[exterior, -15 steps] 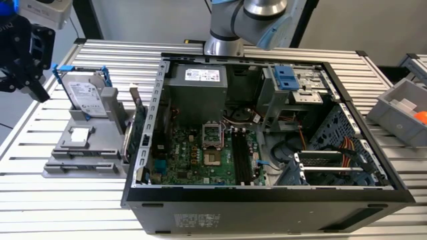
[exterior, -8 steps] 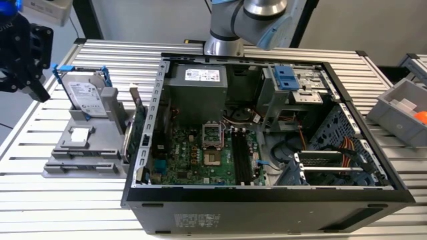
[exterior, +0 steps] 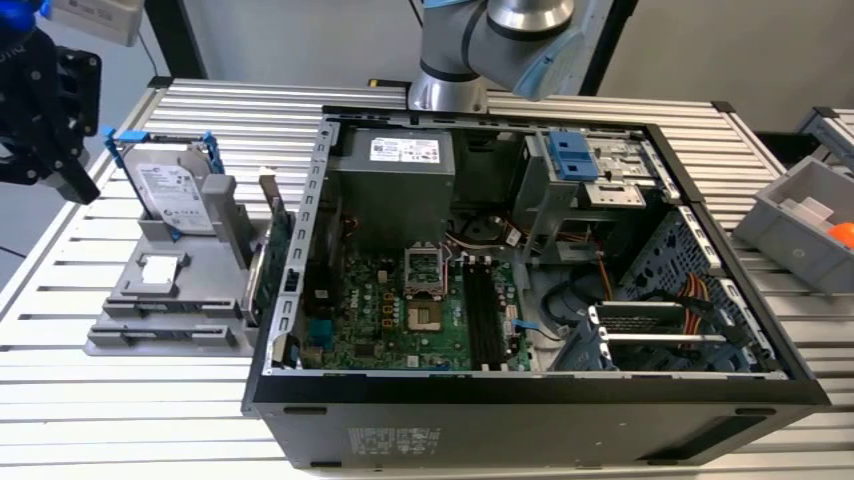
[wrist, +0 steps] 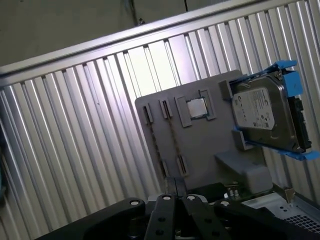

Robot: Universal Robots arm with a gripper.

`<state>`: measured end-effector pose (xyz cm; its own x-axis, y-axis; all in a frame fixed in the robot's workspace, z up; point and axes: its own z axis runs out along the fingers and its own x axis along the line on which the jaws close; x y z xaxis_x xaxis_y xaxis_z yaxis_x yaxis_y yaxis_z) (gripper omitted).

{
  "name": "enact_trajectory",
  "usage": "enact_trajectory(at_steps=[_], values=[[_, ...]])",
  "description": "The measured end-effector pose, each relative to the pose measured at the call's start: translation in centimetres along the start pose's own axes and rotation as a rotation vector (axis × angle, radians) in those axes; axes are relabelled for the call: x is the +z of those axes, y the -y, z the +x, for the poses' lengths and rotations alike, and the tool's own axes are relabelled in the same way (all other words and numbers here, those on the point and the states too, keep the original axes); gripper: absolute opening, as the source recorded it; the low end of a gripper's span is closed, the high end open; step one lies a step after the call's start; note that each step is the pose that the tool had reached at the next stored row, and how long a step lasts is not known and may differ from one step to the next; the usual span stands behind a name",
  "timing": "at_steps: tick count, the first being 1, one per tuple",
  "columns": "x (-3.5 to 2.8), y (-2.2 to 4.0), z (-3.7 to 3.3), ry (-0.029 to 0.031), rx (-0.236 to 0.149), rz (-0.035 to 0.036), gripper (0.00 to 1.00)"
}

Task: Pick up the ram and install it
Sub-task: 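Pick up the ram and move it above insertion slot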

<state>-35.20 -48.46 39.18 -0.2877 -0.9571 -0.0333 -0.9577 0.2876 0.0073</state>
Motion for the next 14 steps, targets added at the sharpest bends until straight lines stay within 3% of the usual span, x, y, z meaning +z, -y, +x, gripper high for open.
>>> enact_trajectory(at_steps=[14], values=[[0.0,0.0,0.0,-0.0011,-0.15,-0.005,0.0]])
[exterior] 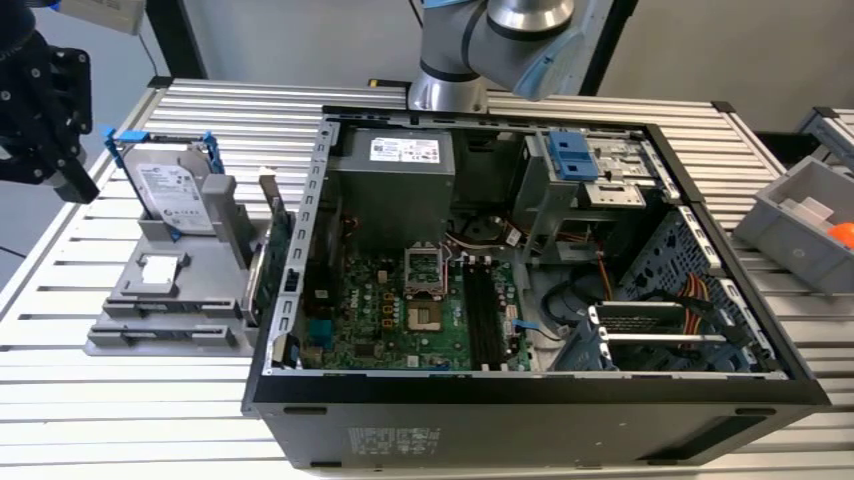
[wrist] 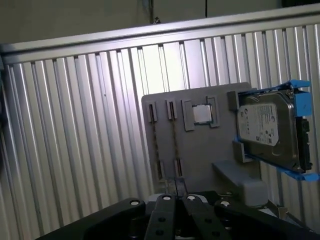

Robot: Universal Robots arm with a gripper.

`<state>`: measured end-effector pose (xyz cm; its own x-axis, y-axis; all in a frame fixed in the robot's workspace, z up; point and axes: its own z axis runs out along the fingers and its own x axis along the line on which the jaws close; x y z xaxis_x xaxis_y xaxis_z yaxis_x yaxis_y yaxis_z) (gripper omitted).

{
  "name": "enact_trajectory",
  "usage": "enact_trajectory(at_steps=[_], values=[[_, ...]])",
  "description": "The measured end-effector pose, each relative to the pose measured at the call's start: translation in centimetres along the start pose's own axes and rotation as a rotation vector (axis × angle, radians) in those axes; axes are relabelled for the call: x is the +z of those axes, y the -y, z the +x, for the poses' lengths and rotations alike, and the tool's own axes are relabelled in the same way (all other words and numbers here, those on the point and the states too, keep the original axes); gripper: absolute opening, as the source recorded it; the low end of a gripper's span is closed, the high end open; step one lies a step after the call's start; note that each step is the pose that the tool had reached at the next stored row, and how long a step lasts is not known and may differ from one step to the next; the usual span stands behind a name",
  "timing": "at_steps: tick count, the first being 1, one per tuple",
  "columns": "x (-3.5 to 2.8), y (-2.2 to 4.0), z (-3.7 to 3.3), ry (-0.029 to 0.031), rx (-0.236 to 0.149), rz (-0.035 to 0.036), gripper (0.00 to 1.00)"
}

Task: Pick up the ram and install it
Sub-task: 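Pick up the ram and move it above insertion slot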

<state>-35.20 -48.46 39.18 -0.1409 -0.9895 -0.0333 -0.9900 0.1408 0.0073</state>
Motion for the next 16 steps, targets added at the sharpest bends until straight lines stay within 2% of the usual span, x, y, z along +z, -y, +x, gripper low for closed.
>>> enact_trajectory(at_steps=[16], values=[[0.02,0.0,0.0,-0.0014,-0.19,-0.0063,0.0]])
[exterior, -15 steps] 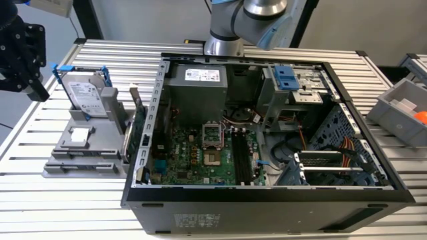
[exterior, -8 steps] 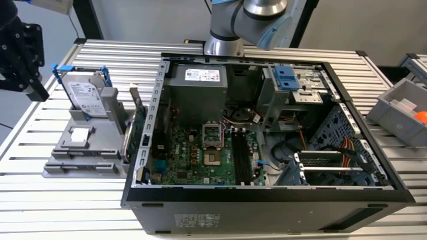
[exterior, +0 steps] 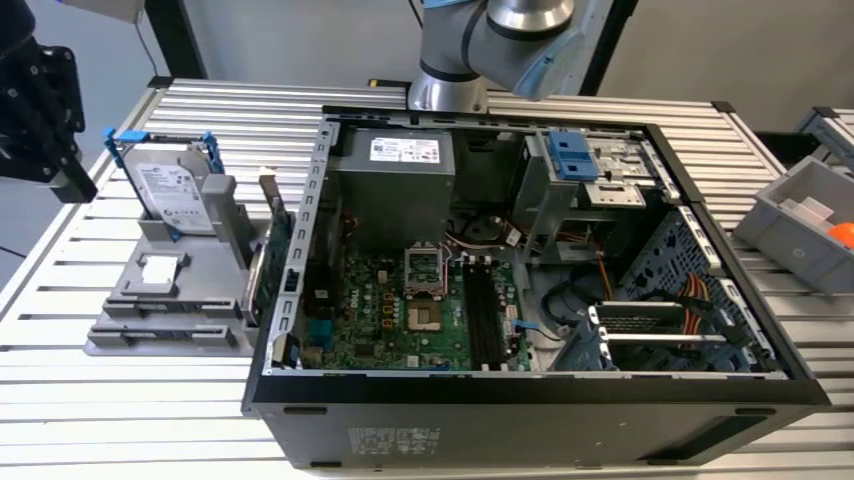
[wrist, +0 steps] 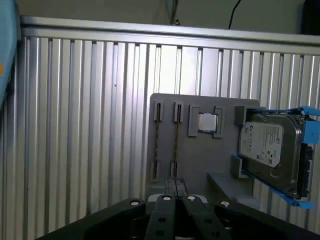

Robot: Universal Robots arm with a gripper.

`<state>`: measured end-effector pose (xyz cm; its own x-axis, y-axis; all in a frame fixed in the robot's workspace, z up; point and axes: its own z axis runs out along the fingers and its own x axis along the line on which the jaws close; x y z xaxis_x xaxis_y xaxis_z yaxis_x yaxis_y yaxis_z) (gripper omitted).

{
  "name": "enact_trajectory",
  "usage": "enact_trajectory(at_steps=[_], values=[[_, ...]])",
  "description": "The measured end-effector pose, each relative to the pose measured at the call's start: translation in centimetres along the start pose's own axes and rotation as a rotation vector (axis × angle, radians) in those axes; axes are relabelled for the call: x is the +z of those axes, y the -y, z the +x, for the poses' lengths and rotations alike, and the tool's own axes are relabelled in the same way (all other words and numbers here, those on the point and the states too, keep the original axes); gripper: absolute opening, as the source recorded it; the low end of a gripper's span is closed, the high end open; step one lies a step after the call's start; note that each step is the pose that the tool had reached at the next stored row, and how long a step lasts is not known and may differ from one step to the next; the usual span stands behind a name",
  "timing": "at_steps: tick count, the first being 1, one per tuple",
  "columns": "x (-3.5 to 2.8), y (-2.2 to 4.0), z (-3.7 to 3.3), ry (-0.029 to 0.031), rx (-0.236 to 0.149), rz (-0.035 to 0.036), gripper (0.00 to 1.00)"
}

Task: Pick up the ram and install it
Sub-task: 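Pick up the ram and move it above insertion slot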

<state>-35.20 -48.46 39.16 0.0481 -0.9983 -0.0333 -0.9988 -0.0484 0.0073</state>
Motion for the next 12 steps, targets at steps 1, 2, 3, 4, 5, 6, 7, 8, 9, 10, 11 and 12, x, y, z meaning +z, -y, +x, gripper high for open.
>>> enact_trajectory(at_steps=[1,2,3,4,5,6,7,8,9,10,11,12], values=[[0.0,0.0,0.0,-0.0001,-0.011,-0.0004,0.0],[0.01,0.0,0.0,-0.0001,-0.021,-0.0007,0.0],[0.01,0.0,0.0,-0.0002,-0.031,-0.001,0.0],[0.01,0.0,0.0,-0.0003,-0.04,-0.0013,0.0],[0.01,0.0,0.0,-0.0003,-0.048,-0.0016,0.0],[0.01,0.0,0.0,-0.0004,-0.054,-0.0018,0.0],[0.01,0.0,0.0,-0.0004,-0.058,-0.0019,0.0],[0.02,0.0,0.0,-0.0004,-0.058,-0.0019,0.0],[0.02,0.0,0.0,-0.0004,-0.058,-0.002,0.0],[0.03,0.0,0.0,-0.0004,-0.058,-0.002,0.0],[0.03,0.0,0.0,-0.0004,-0.057,-0.002,0.0],[0.04,0.0,0.0,-0.0004,-0.055,-0.0021,0.0]])
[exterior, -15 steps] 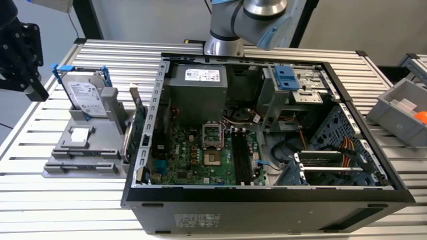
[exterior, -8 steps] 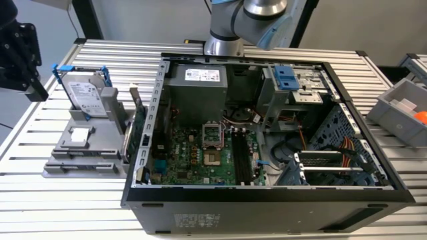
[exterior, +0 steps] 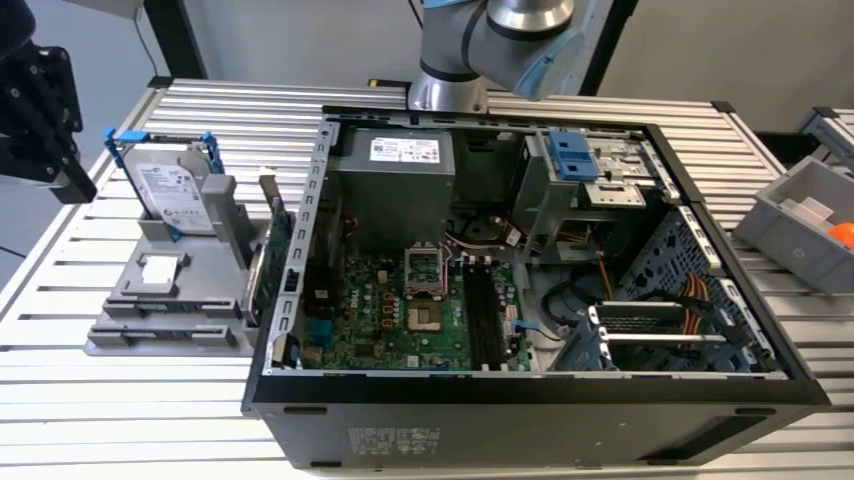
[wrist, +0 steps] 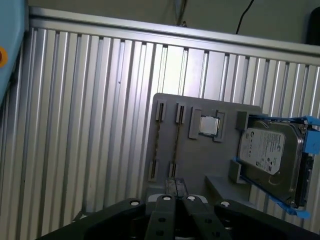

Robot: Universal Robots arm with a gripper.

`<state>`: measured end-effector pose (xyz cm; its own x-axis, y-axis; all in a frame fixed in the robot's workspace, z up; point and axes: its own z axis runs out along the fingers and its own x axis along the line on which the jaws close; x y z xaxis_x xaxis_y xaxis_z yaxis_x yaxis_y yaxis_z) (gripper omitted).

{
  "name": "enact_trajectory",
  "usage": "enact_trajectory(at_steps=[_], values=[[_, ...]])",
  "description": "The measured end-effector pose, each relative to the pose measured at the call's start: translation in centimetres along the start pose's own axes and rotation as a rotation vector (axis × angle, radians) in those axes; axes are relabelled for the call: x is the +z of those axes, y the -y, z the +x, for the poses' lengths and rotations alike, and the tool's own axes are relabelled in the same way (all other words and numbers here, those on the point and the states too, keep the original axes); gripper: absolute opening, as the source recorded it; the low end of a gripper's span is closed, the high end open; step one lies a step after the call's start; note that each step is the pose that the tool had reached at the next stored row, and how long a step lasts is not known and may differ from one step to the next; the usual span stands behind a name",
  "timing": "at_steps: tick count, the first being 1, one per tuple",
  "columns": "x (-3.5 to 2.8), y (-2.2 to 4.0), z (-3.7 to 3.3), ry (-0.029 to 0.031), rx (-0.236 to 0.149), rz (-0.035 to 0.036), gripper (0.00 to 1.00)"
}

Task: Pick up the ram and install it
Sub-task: 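Pick up the ram and move it above insertion slot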

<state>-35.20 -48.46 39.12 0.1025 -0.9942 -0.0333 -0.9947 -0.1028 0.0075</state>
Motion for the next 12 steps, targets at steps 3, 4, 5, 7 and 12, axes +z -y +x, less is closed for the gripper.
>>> enact_trajectory(at_steps=[3,4,5,7,12], values=[[0.05,0.0,0.01,0.0003,0.012,0.0002,0.0],[0.06,0.0,0.0,0.0003,0.018,0.0002,0.0],[0.08,0.0,0.0,0.0004,0.025,0.0003,0.0],[0.12,0.0,0.01,0.0005,0.038,0.0009,0.0],[0.15,0.0,0.01,0.0005,0.051,0.0013,0.0]])
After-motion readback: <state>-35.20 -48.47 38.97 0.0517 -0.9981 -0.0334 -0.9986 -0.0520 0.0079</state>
